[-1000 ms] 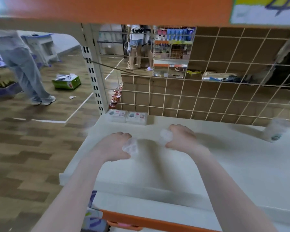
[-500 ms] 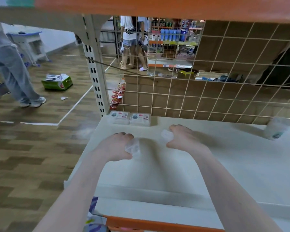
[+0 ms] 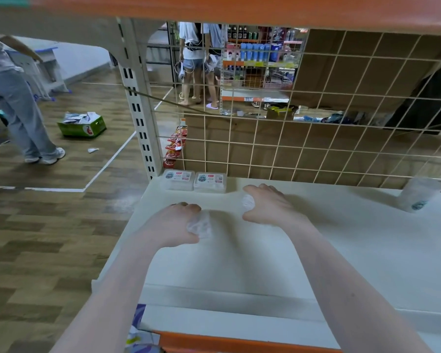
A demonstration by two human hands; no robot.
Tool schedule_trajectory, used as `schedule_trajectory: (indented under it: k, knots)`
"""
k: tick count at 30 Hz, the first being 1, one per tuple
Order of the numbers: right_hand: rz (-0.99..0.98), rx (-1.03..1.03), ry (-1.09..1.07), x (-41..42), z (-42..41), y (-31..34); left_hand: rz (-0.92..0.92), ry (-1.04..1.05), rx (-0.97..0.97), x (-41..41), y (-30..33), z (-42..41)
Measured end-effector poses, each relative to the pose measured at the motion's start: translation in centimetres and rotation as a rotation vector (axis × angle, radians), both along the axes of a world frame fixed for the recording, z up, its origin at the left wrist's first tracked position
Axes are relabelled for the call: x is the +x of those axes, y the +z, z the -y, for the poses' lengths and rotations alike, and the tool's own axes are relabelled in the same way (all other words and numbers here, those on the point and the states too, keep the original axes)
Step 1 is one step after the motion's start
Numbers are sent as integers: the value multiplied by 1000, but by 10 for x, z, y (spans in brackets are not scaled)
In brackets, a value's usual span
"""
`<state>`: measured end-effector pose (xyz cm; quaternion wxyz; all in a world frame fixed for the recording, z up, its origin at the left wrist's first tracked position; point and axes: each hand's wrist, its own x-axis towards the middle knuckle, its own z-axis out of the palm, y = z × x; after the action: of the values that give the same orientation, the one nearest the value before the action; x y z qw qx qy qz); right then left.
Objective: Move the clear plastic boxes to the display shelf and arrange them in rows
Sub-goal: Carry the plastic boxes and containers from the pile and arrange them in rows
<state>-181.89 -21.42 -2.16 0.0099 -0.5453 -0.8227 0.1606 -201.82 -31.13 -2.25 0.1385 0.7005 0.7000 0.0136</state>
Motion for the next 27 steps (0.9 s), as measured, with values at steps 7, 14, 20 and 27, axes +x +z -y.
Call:
schedule_trajectory:
  k: [7, 14, 20, 27]
  knots:
    - [-545, -9, -77, 1, -19, 4, -5, 13, -2, 4, 5, 1]
    - [-823, -89, -93, 37, -17, -5, 9, 31, 13, 6, 9, 2]
    - [-762, -38, -197, 72, -24, -22, 7, 46, 26, 10, 11, 0]
    - [-455, 13, -180, 71, -28, -40, -1, 44, 21, 14, 15, 2]
